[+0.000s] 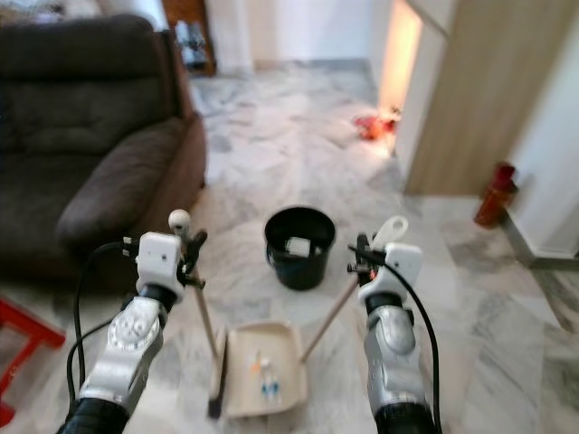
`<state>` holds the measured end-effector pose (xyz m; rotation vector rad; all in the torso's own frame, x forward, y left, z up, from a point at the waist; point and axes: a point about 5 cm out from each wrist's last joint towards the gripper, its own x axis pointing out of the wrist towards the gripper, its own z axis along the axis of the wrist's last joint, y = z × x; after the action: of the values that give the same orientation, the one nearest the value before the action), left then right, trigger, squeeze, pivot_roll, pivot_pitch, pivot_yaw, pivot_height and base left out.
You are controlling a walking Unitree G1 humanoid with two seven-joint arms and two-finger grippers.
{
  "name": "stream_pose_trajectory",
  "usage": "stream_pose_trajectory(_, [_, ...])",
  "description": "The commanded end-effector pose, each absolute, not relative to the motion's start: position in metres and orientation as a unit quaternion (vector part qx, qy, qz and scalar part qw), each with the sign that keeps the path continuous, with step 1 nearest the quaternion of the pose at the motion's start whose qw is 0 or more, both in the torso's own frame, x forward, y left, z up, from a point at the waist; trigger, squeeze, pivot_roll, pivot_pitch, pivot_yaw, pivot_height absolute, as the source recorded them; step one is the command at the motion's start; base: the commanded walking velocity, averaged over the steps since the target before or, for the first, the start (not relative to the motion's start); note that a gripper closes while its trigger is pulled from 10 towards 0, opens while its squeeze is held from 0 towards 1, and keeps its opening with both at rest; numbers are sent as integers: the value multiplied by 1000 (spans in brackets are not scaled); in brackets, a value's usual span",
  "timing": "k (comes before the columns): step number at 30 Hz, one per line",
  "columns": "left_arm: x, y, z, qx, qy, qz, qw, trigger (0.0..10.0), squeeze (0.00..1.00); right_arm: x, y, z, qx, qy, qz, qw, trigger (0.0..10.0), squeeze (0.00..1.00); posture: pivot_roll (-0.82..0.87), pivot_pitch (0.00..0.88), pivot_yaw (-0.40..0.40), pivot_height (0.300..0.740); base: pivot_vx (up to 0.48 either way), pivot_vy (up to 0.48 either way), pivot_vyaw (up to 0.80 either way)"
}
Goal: Sweep floor
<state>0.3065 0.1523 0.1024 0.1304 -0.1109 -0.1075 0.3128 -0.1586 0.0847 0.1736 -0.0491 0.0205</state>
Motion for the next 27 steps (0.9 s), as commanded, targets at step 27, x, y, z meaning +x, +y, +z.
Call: stream_pose_trajectory(27, [310, 154, 114, 76, -82, -54, 992, 10000, 0, 320, -159, 90, 115, -34, -13, 993, 10000, 0, 135, 0, 30, 740, 224, 0, -158])
